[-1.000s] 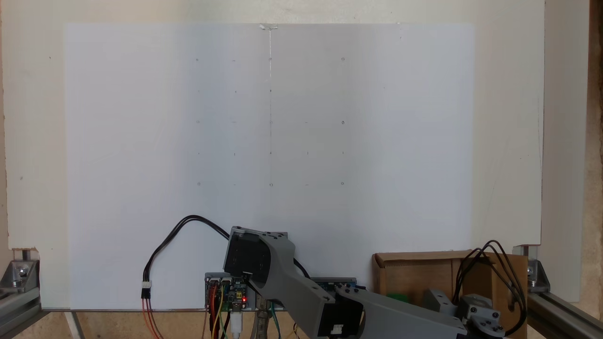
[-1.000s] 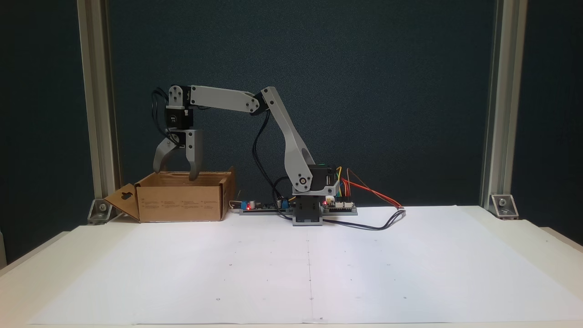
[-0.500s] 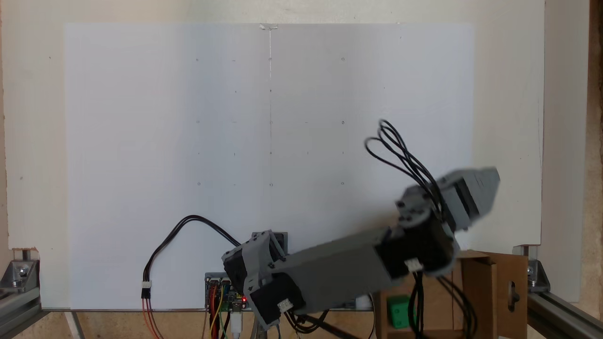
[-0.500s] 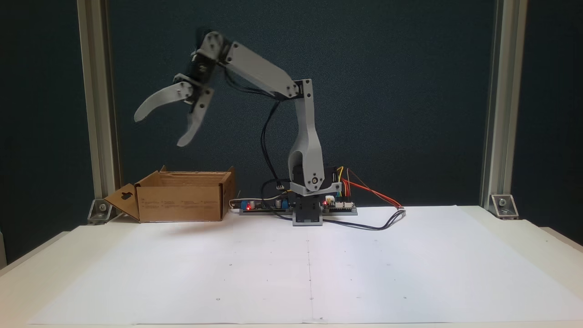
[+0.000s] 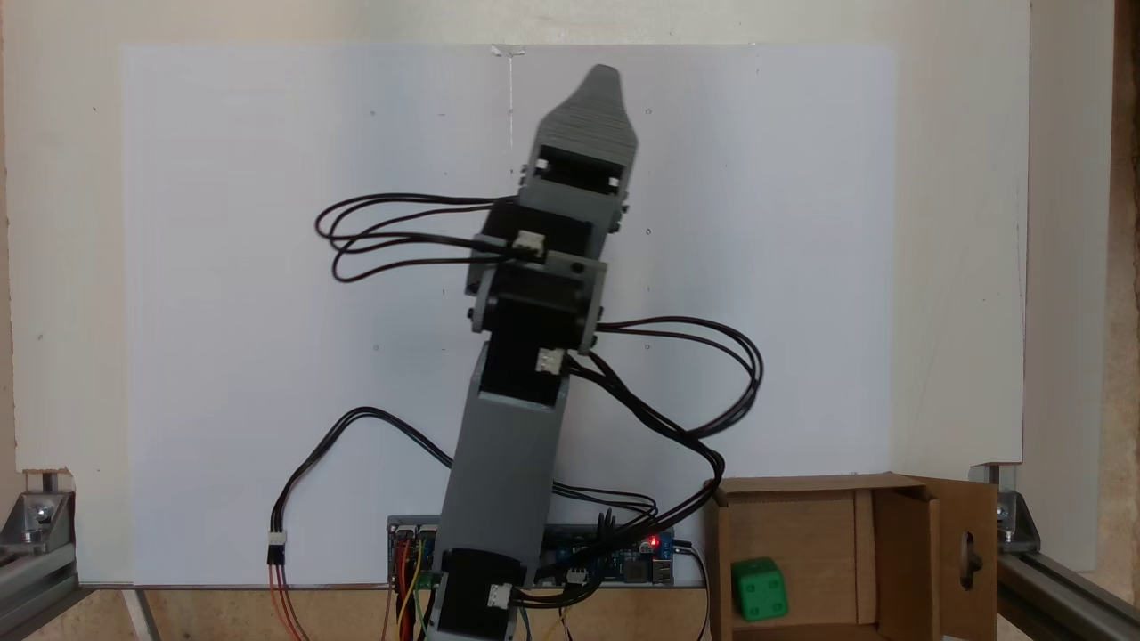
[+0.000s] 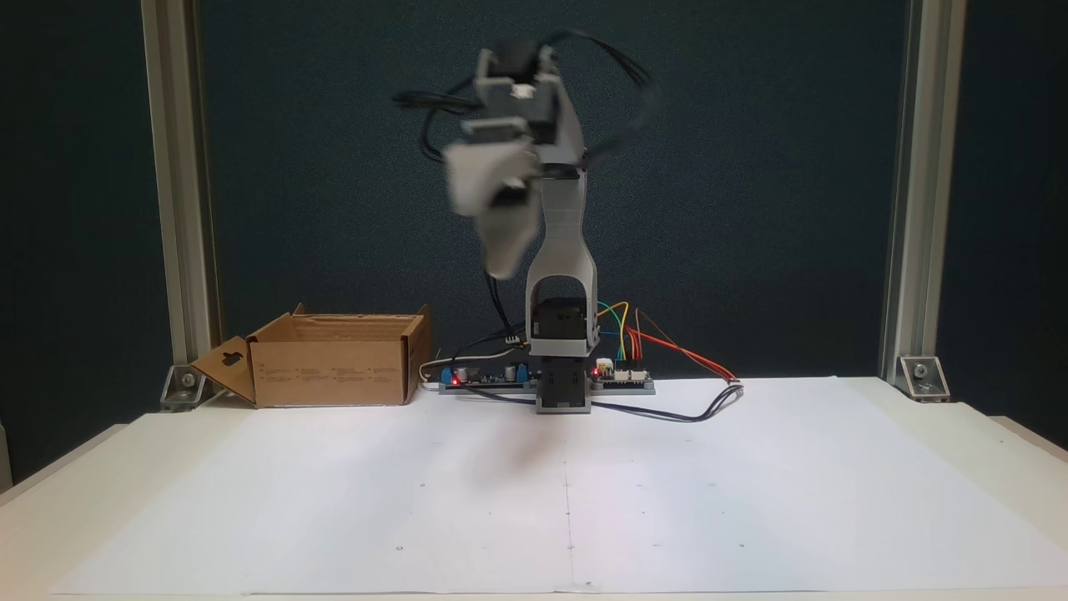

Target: Grasp a green dice and put it in the bin.

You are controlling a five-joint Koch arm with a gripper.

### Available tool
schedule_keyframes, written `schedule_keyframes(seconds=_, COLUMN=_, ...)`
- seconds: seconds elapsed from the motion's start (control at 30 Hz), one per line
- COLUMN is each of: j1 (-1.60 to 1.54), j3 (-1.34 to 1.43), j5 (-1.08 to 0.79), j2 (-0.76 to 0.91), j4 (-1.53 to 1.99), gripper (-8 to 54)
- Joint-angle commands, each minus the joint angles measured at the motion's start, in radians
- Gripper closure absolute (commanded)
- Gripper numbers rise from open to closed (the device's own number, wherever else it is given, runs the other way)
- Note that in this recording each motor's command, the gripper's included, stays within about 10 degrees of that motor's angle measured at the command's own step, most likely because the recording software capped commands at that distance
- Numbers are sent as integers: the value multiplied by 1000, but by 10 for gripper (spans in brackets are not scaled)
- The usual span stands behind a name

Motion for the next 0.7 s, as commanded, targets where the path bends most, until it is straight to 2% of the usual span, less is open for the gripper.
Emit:
schedule_keyframes(seconds=0.0, j1=-48, j3=67, j5=41, j2=80, j4=-164, gripper=3)
schedule_keyframes(seconds=0.33, j1=-164, j3=698, j5=38, j2=299, j4=-642, gripper=0)
schedule_keyframes(seconds=0.67, j1=-199, j3=1052, j5=40, j2=485, j4=-1096, gripper=0)
